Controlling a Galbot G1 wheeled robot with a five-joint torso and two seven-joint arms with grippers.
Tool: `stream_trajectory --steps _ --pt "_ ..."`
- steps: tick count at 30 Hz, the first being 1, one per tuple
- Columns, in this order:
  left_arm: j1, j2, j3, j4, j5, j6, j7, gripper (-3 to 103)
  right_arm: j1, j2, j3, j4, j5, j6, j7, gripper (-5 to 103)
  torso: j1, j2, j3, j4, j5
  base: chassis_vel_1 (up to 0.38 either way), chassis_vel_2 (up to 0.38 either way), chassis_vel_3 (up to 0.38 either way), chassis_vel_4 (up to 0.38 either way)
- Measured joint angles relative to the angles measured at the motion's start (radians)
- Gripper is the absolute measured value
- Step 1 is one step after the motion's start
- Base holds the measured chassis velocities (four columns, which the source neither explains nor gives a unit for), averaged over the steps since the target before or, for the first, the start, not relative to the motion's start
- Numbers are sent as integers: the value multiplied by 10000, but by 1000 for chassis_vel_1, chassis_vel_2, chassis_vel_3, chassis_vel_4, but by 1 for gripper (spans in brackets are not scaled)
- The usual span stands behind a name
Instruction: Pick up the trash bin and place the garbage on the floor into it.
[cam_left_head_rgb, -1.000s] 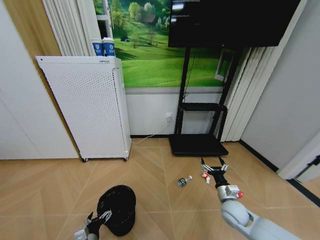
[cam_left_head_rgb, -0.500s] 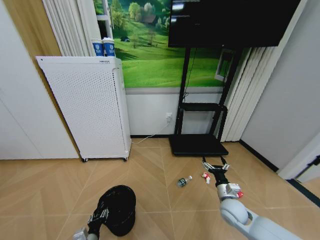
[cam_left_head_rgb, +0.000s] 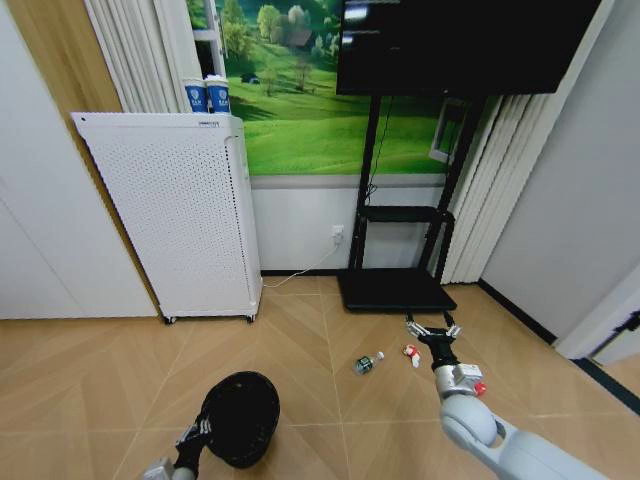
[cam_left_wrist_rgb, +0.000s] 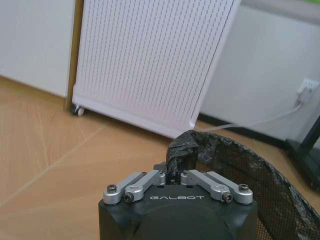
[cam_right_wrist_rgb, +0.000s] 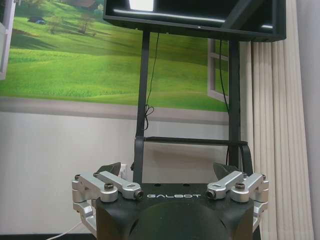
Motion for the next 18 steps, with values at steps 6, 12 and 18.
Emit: stream_trajectory --steps 6,12,18 --pt "-310 1111 -1233 -522 -973 254 -179 7 216 -35 -119 0 -234 -561 29 100 2 6 5 -6 -2 0 0 0 0" --pt "368 1972 -2408 -901 -1010 366 -71 7 339 -80 -267 -23 -348 -755 -30 100 2 13 8 -1 3 0 0 0 0" --pt "1527 1541 -2623 -1415 -326 369 83 7 293 -49 -383 -146 -398 -705 -294 100 2 17 10 -2 -1 0 0 0 0"
